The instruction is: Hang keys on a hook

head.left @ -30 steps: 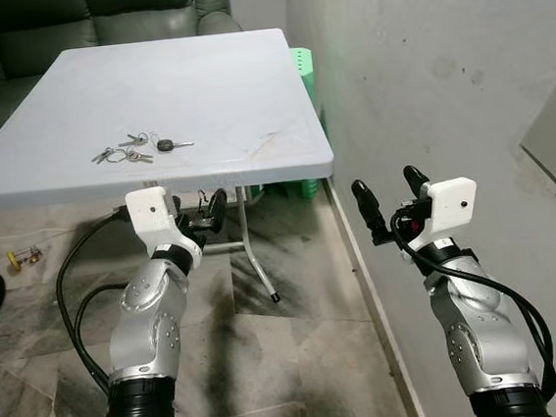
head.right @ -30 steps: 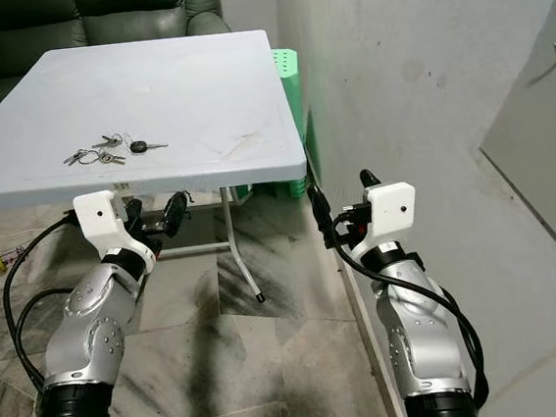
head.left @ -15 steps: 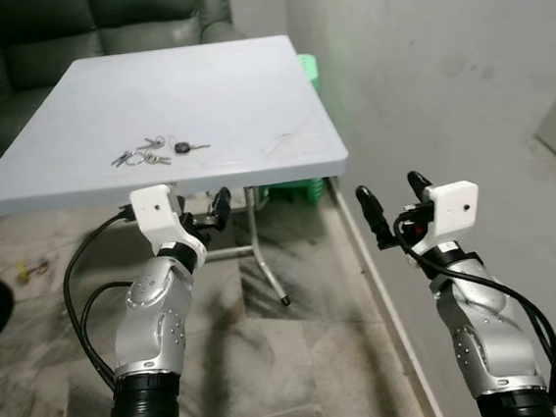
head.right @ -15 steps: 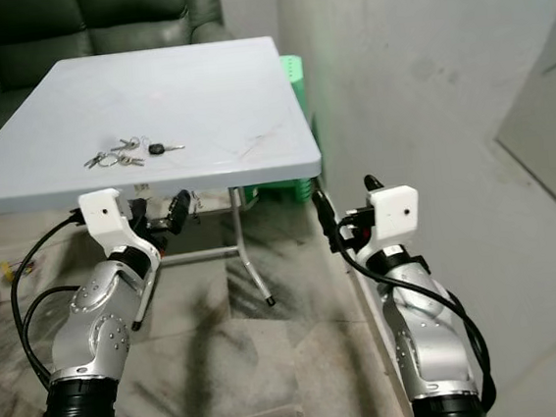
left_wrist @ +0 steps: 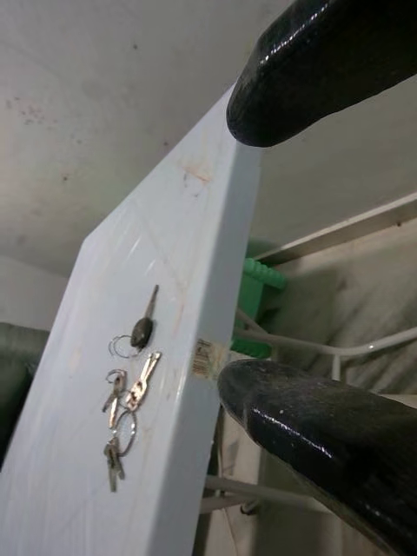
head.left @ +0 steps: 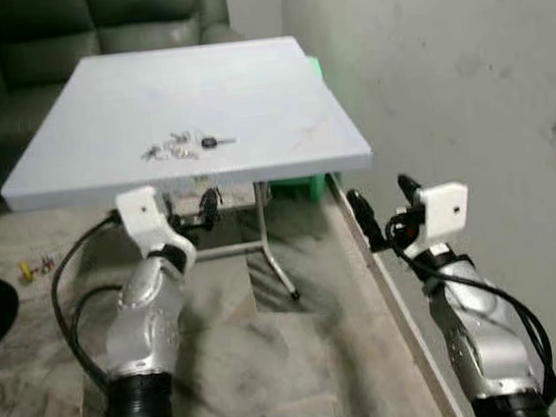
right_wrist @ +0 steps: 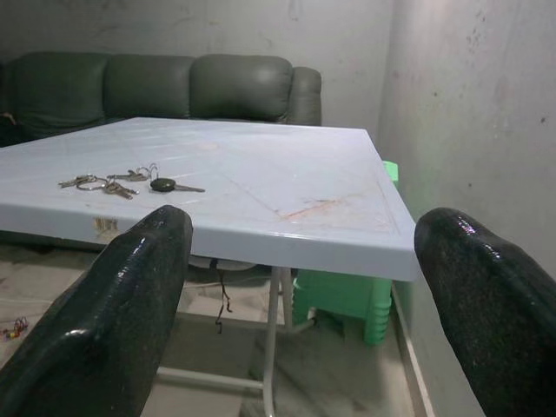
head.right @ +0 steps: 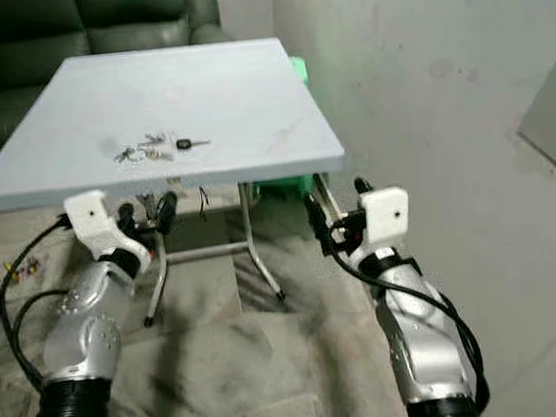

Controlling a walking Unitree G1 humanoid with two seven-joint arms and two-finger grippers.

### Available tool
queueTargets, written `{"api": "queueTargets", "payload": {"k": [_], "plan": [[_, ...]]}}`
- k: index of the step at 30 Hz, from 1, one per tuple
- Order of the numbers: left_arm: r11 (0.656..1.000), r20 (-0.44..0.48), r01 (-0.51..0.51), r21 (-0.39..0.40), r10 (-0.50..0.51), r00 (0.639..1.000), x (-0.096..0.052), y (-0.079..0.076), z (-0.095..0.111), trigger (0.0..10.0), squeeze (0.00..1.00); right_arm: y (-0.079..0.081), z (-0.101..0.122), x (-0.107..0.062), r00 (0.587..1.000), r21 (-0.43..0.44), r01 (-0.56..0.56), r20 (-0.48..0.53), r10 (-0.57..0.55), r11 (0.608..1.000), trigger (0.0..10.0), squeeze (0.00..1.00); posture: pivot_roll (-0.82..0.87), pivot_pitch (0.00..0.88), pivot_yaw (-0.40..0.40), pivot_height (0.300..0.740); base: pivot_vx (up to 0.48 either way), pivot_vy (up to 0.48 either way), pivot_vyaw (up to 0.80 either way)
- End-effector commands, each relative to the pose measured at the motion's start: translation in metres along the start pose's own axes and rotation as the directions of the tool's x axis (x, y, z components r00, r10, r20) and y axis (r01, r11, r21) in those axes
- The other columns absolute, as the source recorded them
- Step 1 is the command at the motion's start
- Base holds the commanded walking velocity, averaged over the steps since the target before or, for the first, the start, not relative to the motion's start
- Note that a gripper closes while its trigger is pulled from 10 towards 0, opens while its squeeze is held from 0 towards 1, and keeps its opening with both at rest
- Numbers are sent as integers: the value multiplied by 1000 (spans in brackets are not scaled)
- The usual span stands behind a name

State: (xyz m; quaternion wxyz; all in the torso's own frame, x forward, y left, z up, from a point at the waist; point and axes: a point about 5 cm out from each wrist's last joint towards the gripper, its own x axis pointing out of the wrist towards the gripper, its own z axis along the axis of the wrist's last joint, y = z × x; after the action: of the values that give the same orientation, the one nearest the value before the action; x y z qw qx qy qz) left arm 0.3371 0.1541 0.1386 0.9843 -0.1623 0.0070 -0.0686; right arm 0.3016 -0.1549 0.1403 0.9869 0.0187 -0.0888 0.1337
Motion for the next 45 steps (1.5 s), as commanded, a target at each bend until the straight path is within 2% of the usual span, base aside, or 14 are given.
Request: {"api": "queueTargets", "payload": {"k": [1,27,38,45], "plan": [[1000,7,-7,6,7,1000,0,2,1,10000,0,-2,8,2,1000,-8,7,25,-7,1000,10000,0,-85,0,-33,724,0,0,0],[1000,-3,-13,7,13,1000,0,4,0,10000,0,-2,6,0,1000,2,2,15,-2,1000,10000,0,-82,0,-32,724,268,0,0],[1000,-5,-13,1,13,1000,1,4,-1,10000,0,-2,6,0,1000,3,-6,14,6,1000,10000,0,-81,0,-32,724,141,308,0],[1000,-6,-14,4,14,1000,1,4,-1,10000,0,1,5,0,999,-34,-40,-1,40,999,10000,0,-80,0,-34,724,0,369,0]]}}
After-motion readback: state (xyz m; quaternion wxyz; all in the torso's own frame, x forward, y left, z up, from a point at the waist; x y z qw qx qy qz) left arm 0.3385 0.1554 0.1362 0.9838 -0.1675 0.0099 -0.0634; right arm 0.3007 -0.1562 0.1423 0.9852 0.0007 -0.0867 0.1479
